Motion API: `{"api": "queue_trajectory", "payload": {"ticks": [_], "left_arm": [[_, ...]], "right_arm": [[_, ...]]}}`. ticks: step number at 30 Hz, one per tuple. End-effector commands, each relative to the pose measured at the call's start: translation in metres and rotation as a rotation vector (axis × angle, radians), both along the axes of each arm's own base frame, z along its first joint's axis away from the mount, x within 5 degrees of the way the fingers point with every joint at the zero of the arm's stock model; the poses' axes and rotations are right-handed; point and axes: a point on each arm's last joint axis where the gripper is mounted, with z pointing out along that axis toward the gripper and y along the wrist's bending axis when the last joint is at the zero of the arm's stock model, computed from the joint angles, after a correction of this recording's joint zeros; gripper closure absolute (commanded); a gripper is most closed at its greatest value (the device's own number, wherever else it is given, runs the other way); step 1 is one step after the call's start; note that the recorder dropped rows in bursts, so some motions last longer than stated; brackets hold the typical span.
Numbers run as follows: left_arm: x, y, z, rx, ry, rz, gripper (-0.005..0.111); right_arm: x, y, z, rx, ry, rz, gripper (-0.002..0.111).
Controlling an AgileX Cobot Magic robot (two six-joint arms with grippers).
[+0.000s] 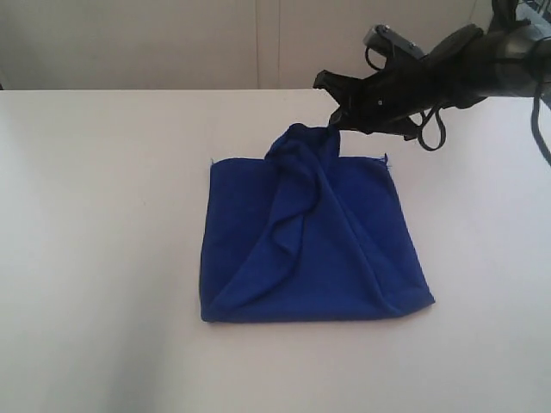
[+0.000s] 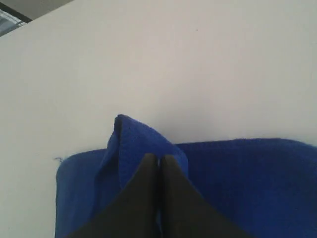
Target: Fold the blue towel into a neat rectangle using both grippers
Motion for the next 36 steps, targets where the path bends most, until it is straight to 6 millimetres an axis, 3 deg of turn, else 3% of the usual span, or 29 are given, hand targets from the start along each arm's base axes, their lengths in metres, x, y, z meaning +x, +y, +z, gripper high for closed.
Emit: {"api": "queue_trajectory", "payload": {"ticks": [1, 5, 9, 12, 17, 21, 26, 28, 36], "left_arm": [[-0.002, 0.0, -0.002, -0.004, 0.012, 0.003, 0.107], [-0.002, 0.0, -0.002, -0.004, 0.012, 0.003, 0.107], [-0.002, 0.0, -0.002, -0.004, 0.012, 0.003, 0.107], [-0.002, 0.0, -0.002, -0.004, 0.012, 0.003, 0.107], [-0.002, 0.0, -0.002, -0.004, 0.012, 0.003, 0.107], [-0.002, 0.0, -0.002, -0.004, 0.012, 0.003, 0.107], [-0.002, 0.0, -0.002, -0.004, 0.012, 0.003, 0.107], [-0.002, 0.0, -0.002, -0.004, 0.012, 0.003, 0.107], [-0.002, 0.0, -0.002, -0.004, 0.012, 0.003, 0.107]], "right_arm": [[-0.011, 0.002, -0.001, 0.005, 0.092, 0.111, 0.108], [-0.012, 0.002, -0.008, -0.018, 0.11, 0.131, 0.108], [-0.016, 0.009, -0.034, -0.011, 0.214, 0.185, 0.108], [-0.016, 0.01, -0.042, -0.011, 0.229, 0.18, 0.108], [-0.016, 0.008, -0.023, -0.012, 0.182, 0.181, 0.09], [-0.02, 0.001, 0.002, -0.159, 0.076, 0.262, 0.089], [-0.025, -0.008, 0.012, -0.523, -0.13, 0.638, 0.087], [-0.029, -0.004, 0.006, -0.631, -0.206, 0.84, 0.079], [-0.03, 0.008, -0.01, -0.765, -0.341, 1.132, 0.057]]}}
